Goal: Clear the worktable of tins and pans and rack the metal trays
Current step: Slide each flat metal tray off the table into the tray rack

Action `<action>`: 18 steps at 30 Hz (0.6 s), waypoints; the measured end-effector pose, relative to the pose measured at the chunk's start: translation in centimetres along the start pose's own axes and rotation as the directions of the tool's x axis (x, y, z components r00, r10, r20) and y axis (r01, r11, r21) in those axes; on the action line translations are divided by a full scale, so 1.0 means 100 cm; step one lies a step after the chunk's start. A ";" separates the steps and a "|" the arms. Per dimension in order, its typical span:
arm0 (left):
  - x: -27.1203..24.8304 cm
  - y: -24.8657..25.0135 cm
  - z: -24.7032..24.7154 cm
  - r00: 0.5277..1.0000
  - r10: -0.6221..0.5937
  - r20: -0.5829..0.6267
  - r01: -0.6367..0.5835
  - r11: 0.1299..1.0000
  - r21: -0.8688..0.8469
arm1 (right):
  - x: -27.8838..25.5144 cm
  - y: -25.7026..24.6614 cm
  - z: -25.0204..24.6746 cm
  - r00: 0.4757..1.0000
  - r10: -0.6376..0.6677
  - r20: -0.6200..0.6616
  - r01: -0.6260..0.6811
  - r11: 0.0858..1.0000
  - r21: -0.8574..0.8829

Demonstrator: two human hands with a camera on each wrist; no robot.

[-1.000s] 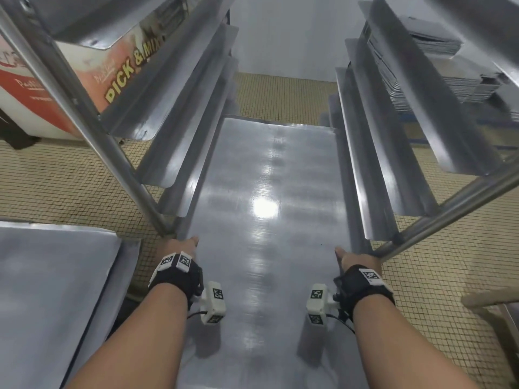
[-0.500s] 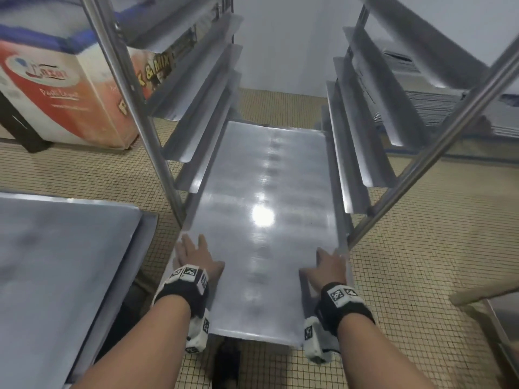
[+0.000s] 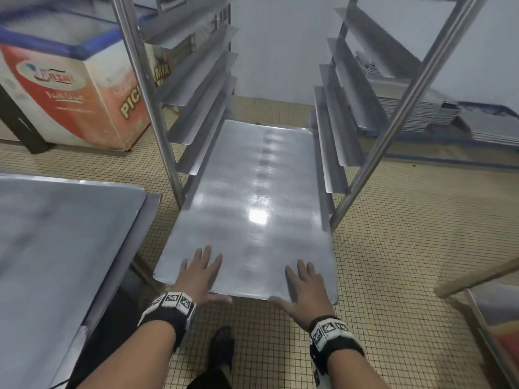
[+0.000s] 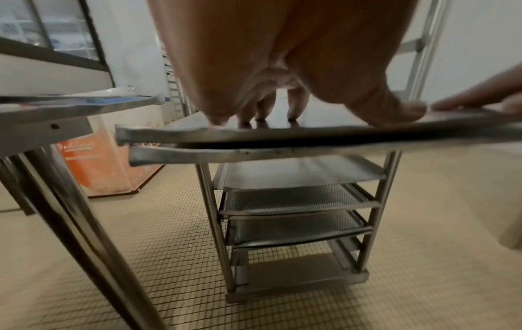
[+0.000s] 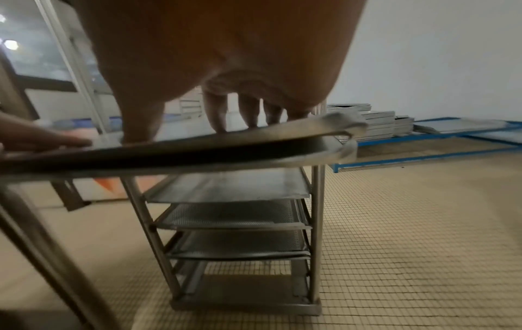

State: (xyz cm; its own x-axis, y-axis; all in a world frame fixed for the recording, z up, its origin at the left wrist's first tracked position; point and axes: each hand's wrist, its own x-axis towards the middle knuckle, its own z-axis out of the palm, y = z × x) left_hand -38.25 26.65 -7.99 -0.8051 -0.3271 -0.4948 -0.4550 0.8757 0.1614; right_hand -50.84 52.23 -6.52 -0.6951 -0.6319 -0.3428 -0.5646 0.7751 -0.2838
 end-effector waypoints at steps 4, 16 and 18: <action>-0.003 0.003 0.003 0.999 0.018 -0.042 -0.012 0.991 0.134 | -0.003 0.004 0.012 0.997 -0.066 -0.037 0.060 0.988 -0.140; 0.039 0.011 -0.026 1.000 -0.005 -0.010 0.007 0.990 0.142 | 0.061 0.009 0.030 0.997 0.025 -0.070 -0.046 0.943 -0.329; 0.053 0.010 -0.038 1.000 -0.003 -0.017 0.006 0.989 0.149 | 0.078 0.010 0.024 0.997 0.038 -0.071 -0.060 0.941 -0.334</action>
State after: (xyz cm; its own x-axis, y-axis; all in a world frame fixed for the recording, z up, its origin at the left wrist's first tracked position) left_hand -44.45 24.44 -7.22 -0.8098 -0.3357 -0.4812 -0.3978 0.9170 0.0296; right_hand -55.75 48.10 -11.67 -0.7460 -0.6000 -0.2890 -0.6381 0.7682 0.0522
